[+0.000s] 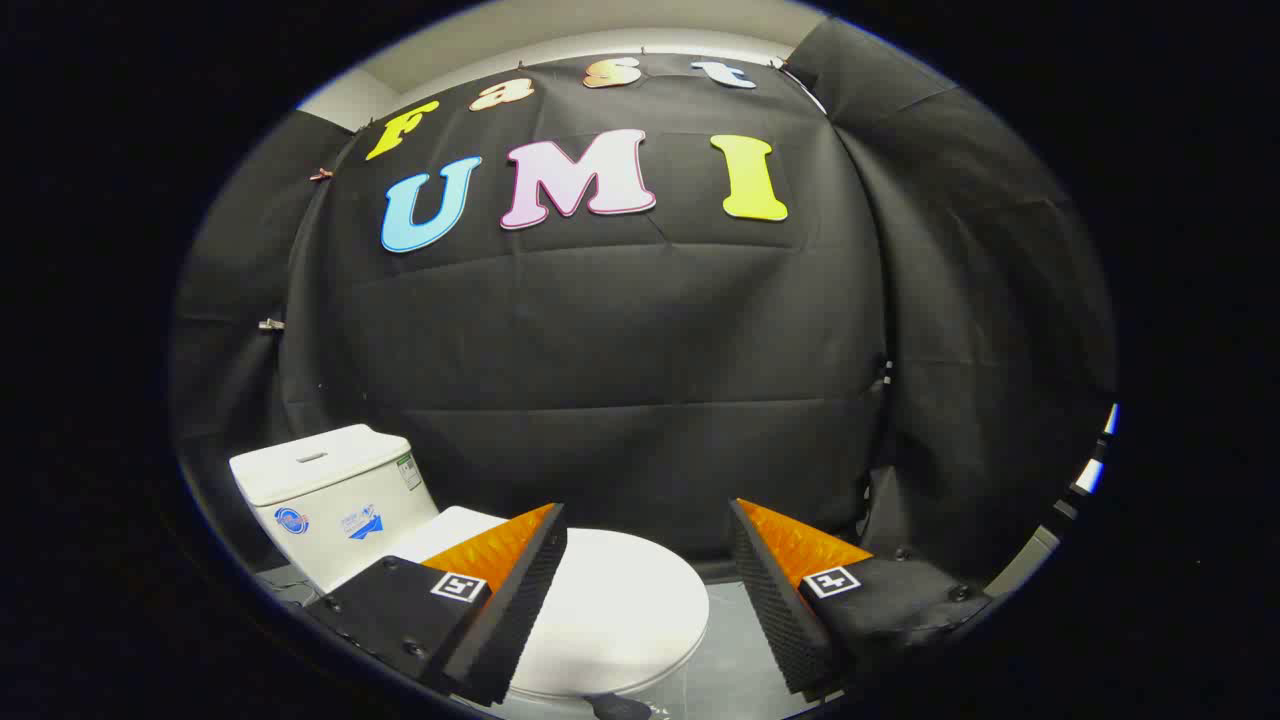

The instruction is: Open the toilet lid.

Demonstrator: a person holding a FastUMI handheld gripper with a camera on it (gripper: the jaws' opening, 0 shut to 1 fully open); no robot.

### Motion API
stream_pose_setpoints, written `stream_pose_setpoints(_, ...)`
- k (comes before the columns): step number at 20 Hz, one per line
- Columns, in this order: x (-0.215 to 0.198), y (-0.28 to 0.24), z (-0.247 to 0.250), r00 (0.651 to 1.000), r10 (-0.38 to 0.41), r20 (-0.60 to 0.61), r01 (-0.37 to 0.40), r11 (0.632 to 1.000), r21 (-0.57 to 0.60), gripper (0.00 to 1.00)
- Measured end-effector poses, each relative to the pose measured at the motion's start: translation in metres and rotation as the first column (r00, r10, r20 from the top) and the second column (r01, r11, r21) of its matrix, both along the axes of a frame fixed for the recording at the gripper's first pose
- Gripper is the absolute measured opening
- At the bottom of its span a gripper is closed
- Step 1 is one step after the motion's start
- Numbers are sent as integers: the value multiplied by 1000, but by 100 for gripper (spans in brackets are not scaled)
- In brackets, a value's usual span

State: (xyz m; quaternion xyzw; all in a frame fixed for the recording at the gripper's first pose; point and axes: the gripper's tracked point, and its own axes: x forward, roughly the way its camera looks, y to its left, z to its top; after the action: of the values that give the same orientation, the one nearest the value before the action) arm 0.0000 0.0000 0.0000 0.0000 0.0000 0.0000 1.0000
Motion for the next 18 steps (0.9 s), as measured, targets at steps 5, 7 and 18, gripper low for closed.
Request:
stream_pose_setpoints(5,0,0,0,1000,-1,0,1,1000,-4,99)
stream_pose_setpoints(7,1,-2,1,1000,-2,3,2,1000,-5,99)
stream_pose_setpoints(18,2,-6,2,1000,-16,6,16,1000,-17,99)
